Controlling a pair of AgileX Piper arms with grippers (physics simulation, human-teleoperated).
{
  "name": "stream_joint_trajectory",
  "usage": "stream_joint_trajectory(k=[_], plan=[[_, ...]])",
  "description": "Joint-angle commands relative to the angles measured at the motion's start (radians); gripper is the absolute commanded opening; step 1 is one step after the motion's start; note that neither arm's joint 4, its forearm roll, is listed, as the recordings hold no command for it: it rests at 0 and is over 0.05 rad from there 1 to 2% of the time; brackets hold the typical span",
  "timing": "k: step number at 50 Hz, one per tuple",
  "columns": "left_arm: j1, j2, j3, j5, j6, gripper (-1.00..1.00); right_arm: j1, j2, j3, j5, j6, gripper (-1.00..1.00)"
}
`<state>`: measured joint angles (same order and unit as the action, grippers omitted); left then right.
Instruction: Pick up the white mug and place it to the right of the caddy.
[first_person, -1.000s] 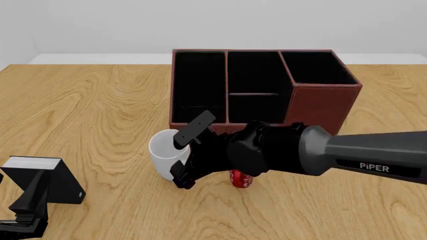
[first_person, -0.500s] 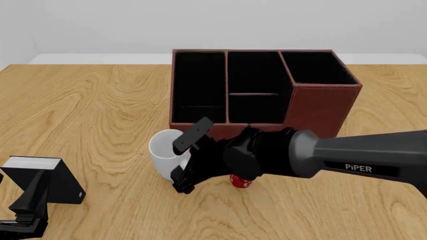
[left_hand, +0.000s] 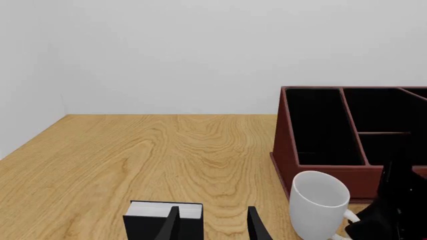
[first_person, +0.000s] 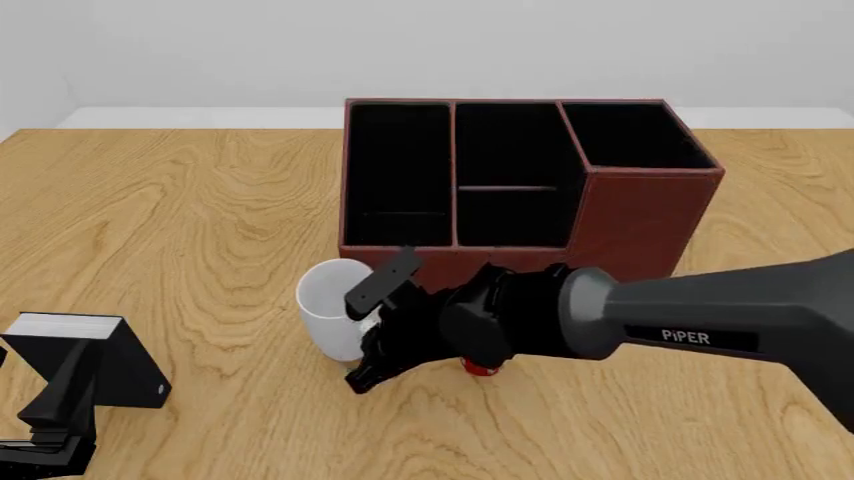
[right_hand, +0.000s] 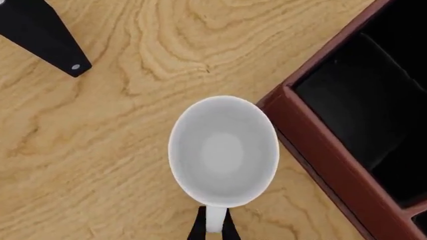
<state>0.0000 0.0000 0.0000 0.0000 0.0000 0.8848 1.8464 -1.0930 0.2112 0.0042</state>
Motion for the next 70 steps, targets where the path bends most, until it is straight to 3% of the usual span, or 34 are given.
stream_joint_trajectory(k=[1,19,26,51,70], plan=[[0.000,0.000,0.000,0.000,0.000,1.00,-0.004,0.002,0.005,-0.004,-0.012,-1.00],[0.000,0.000,0.000,0.000,0.000,1.00,0.014,-0.007,-0.001,0.006,-0.021,-1.00],[0.000,0.000,0.000,0.000,0.000,1.00,0.012,-0.058,0.024,-0.002,-0.064,-1.00],[0.000,0.000,0.000,0.000,0.000,1.00,0.033,-0.200,0.042,0.033,-0.090,-1.00],[0.000,0.000,0.000,0.000,0.000,1.00,0.004,-0.308,0.076,0.055,-0.102,-1.00]])
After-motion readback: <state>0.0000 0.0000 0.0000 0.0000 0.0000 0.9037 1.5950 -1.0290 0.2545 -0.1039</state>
